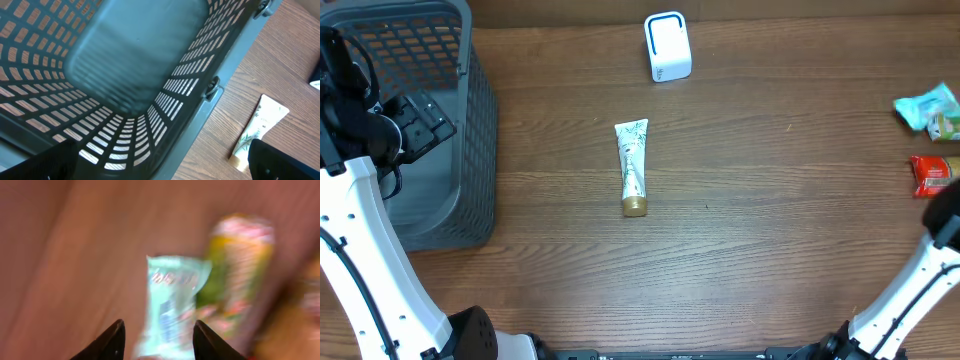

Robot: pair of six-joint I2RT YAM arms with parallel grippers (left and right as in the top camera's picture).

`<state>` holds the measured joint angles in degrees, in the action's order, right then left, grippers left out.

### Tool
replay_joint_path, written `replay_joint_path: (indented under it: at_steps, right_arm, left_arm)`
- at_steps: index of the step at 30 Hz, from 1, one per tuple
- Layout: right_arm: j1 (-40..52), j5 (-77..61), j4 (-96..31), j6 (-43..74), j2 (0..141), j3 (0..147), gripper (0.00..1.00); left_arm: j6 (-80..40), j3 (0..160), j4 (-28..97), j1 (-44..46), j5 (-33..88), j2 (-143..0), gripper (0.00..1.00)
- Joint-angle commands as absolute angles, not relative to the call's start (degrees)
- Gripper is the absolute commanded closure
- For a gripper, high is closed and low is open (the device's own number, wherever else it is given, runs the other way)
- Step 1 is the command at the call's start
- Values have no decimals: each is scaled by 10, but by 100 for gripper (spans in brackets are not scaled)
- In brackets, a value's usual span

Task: Scan the item barcode
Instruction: 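Move the right gripper to the Pantene tube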

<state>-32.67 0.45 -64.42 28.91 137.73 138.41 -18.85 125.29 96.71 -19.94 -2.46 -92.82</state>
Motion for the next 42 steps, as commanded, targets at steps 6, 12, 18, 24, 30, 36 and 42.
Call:
replay_joint_path:
  at_steps: [6,12,18,24,30,36,42]
  right_arm:
    - [-394,-2,-631,287,1356,1338,55]
    - [-381,-184,-606,235,1356,1331,52]
    - [-318,-409,-620,126,1356,1331,36]
    - [-146,-421,-819,-24,1356,1323,8]
    - [15,-359,-880,-86,1356,1313,7]
    - [161,-323,-855,-73,1356,1299,10]
    - [273,-169,-769,86,1356,1262,14]
  left_arm:
    - [-178,1257,968,-199,-32,-930,0]
    - [-178,1257,968,-199,-32,-930,0]
    - [-178,1257,968,-199,-32,-930,0]
    - [-178,1257,968,-199,-32,-930,0]
    - [-178,1257,968,-198,-32,-930,0]
    - [-178,1257,968,-199,-32,-930,0]
    - [-178,1257,968,-199,-32,-930,0]
